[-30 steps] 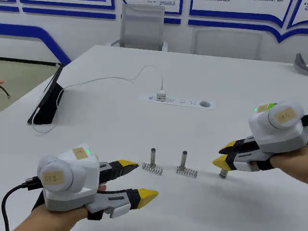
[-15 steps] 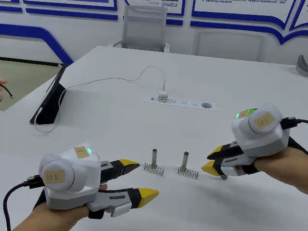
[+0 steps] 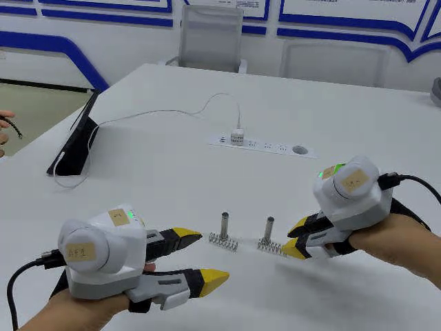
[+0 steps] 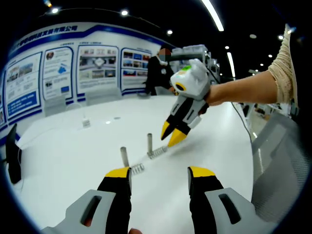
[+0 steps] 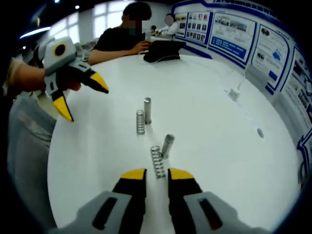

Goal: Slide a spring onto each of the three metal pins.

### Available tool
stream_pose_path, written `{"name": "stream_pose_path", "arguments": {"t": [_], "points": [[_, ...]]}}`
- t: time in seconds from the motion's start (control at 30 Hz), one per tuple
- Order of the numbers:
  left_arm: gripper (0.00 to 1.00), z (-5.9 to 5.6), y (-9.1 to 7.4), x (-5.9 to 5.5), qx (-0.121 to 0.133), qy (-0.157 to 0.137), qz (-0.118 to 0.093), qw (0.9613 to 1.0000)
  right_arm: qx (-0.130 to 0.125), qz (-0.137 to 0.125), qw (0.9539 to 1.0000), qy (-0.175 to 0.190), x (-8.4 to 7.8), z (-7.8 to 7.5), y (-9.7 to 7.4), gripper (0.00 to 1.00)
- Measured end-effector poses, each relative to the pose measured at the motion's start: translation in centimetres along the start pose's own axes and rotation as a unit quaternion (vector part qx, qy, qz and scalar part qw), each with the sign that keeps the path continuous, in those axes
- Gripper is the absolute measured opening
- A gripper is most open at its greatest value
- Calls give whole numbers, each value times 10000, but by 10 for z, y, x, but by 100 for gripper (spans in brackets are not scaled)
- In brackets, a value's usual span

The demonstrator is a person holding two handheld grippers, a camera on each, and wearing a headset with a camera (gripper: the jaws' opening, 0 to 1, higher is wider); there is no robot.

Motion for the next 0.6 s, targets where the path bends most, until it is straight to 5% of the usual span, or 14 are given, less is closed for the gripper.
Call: {"name": "stream_pose_path", "arguments": {"t": [0.6], "points": [[46,1,-2,-4,19,-53,4,10000,148,322,9993,-101,-8,4,17,17]]}}
Point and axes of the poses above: the centre of the closed fingertips' face, and the gripper's own axes: y roughly forward along the fingers, z roughly to its left, x roughly out of its top, the point moved 7 cm from there along -y, roughly backward along the fingers, and after that the axes turned 10 degrees about -x, right-handed, at the moved point
